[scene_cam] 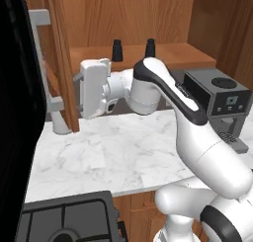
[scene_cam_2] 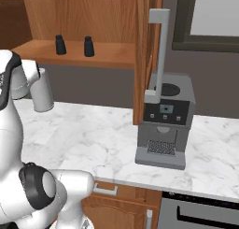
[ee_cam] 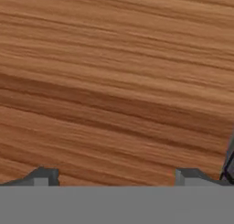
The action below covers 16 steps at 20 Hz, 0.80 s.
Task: Move the shaker and shaker from the cabinet to the dining counter.
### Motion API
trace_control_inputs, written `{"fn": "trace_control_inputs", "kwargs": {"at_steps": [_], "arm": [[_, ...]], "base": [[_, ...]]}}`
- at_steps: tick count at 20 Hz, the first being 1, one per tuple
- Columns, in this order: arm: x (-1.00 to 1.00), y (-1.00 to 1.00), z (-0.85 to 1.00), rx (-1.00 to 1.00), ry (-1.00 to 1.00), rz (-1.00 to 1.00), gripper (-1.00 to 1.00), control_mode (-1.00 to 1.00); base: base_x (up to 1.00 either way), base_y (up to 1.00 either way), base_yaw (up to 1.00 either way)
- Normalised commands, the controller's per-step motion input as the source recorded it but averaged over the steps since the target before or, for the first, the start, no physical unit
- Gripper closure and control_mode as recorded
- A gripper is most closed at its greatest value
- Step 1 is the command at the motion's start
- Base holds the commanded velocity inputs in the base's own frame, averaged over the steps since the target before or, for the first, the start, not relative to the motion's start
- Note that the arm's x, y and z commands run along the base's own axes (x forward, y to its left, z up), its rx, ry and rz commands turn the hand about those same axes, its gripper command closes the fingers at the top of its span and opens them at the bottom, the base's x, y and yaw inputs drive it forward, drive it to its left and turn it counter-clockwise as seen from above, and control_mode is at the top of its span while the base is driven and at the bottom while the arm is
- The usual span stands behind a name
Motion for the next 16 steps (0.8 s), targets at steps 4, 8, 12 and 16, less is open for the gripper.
{"fn": "trace_control_inputs", "kwargs": {"at_steps": [4,8,12,16], "arm": [[0.01,0.3,-0.14,-0.1,0.04,0.0,-1.0,-1.0],[0.04,0.79,-0.39,-0.1,0.0,-0.04,-1.0,-1.0],[0.1,0.93,-0.23,-0.01,-0.01,-0.17,-1.0,-1.0],[0.01,0.73,-0.09,0.0,-0.01,-0.19,-1.0,-1.0]], "base": [[0.0,0.0,0.0],[0.0,0.0,0.0],[0.0,0.0,0.0],[0.0,0.0,0.0]]}}
